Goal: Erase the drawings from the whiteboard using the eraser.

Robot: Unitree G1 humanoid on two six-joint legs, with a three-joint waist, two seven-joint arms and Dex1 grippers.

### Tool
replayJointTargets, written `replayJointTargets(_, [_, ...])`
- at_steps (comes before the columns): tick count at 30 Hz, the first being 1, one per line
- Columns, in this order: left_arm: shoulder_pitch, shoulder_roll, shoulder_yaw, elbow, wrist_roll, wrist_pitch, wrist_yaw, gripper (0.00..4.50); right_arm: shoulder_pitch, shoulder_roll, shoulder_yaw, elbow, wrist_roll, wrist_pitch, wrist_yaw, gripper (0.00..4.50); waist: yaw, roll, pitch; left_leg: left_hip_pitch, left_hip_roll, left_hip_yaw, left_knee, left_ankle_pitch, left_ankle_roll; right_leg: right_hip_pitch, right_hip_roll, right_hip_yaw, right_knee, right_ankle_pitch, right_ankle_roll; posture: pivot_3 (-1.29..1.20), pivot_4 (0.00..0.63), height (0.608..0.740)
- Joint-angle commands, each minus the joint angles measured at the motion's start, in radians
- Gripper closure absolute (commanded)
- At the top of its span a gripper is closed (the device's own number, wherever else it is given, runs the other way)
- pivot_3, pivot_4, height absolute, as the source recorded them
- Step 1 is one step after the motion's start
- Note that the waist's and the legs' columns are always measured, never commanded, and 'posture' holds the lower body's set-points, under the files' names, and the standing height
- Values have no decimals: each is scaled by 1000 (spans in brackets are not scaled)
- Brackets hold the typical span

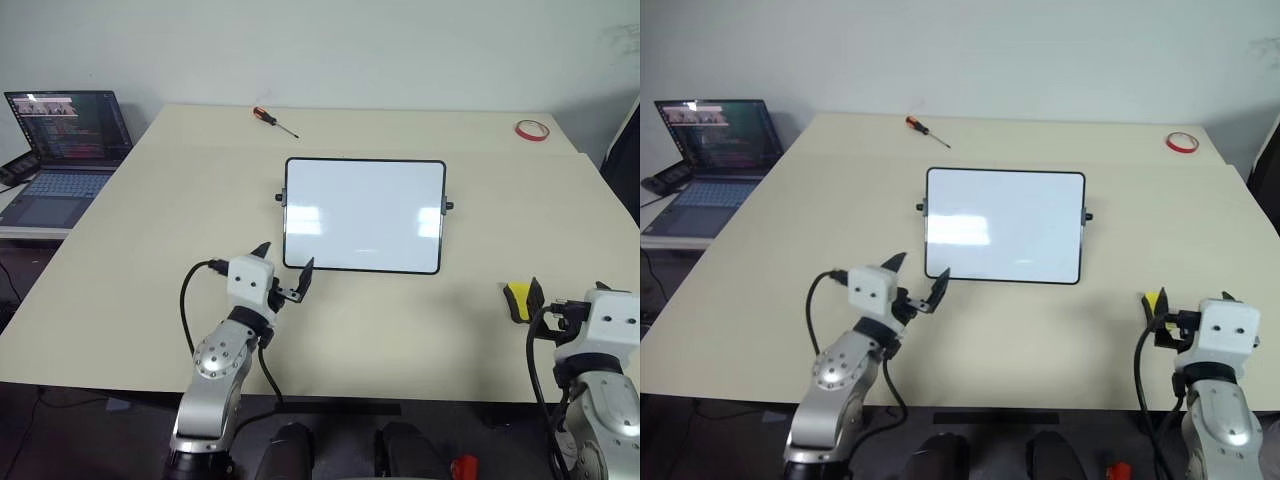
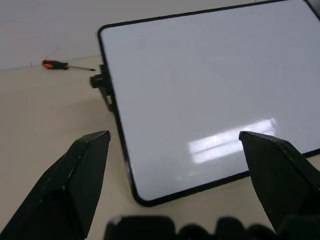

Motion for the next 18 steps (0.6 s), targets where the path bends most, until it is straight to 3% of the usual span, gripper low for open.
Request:
replayJointTargets(1, [60,-30,35,-80,6,-41,65,0,52,2,-15,-6,-14,-108,14,34,0,0,0,0,0,0,0,0,0,0,0,0,0,0,0,0,150,740])
replayJointTargets(9, [120,-59,66,-117,-48,-48,86,0,148,42,27,14,-8,-192,30,34,2,0,0,0,1,0,0,0,0,0,-1,0,0,-2,-1,0,150,740])
replayJointTargets(18, [72,-84,55,-81,-72,-38,95,0,71,18,-13,197,34,-286,51,34,2,-1,0,0,1,0,0,0,0,0,0,0,-1,-2,-1,0,150,740])
